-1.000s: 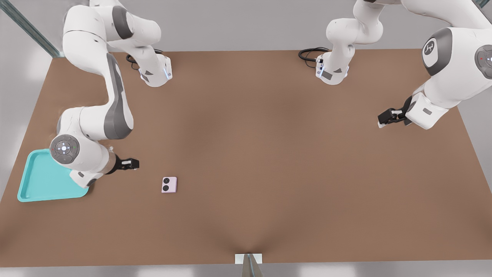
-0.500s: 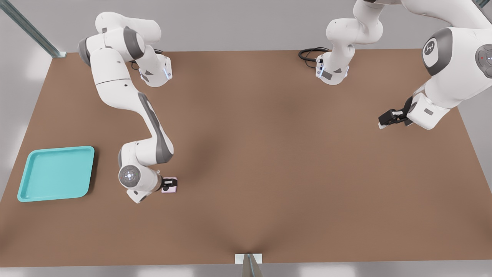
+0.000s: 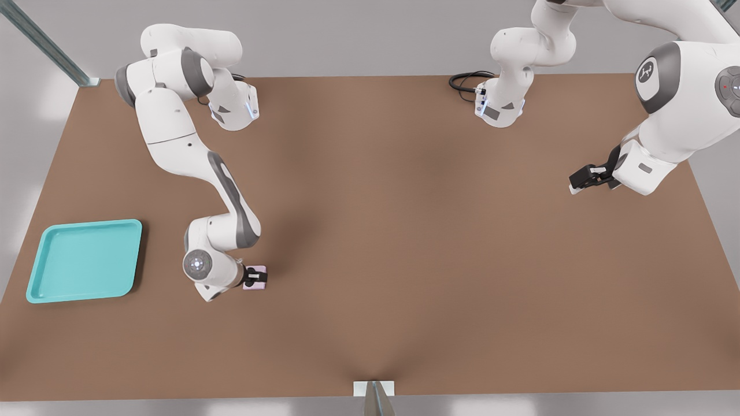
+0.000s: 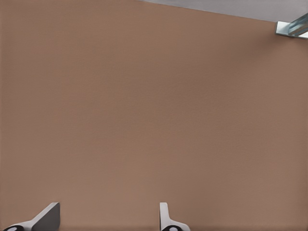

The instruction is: Keep left arm still and place phone on the tray with right arm

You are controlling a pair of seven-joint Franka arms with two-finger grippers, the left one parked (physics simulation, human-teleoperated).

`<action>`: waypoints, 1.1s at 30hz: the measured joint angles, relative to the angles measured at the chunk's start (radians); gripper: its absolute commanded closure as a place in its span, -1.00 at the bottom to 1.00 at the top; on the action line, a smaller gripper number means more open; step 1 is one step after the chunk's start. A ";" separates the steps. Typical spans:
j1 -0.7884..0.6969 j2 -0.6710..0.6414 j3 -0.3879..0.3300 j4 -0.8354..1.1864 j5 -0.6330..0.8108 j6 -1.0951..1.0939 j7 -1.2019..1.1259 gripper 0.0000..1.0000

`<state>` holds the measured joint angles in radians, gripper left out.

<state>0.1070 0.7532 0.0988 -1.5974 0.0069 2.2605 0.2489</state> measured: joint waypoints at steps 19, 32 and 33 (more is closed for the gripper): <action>-0.013 0.025 0.012 -0.041 -0.001 0.097 -0.001 -0.86; -0.013 0.022 0.012 -0.040 0.001 0.099 -0.012 -0.56; -0.015 0.020 0.012 -0.040 0.001 0.098 -0.013 -0.55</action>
<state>0.0921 0.7727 0.1104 -1.6375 0.0081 2.3586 0.2354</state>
